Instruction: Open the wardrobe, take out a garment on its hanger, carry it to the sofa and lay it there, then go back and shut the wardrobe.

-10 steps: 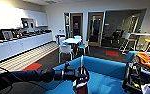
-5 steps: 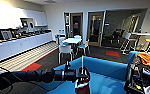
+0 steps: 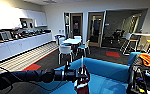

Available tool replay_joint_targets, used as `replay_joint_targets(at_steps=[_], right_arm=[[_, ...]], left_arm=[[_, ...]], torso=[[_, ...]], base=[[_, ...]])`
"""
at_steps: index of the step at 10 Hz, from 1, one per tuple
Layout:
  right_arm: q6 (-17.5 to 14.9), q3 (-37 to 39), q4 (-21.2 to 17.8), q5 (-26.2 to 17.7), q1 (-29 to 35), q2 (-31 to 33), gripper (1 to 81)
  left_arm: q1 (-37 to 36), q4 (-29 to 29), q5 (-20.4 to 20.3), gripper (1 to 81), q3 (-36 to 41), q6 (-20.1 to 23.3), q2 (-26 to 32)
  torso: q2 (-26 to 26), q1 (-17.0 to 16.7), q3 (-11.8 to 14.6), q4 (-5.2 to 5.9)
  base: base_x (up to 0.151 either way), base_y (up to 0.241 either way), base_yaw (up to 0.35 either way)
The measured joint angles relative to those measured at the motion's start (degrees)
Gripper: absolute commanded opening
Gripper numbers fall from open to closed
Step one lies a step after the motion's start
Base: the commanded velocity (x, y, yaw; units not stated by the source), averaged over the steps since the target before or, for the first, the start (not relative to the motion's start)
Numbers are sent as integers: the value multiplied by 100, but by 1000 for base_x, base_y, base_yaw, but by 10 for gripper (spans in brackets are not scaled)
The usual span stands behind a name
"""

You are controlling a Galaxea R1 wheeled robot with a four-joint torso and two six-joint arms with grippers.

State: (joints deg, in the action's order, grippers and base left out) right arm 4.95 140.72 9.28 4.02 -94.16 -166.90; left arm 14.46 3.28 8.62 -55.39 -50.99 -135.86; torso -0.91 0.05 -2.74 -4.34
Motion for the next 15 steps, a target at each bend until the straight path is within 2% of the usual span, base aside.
replay_joint_targets(at_steps=[6, 11, 15], right_arm=[[-2, 30, 0, 7, 1, -29, 811], [-5, 44, 0, 40, 15, -30, 811], [-5, 44, 0, 5, 17, -30, 811]], left_arm=[[0, 0, -2, 10, -11, -7, -35], [17, 13, -41, 10, -22, 0, -30], [32, 11, 33, 10, -11, -27, -49]], torso=[[2, 5, 0, 0], [5, 2, 0, 0], [0, -5, 0, 0]], base=[[86, 0, 0], [0, 0, 0], [82, 0, 0]])
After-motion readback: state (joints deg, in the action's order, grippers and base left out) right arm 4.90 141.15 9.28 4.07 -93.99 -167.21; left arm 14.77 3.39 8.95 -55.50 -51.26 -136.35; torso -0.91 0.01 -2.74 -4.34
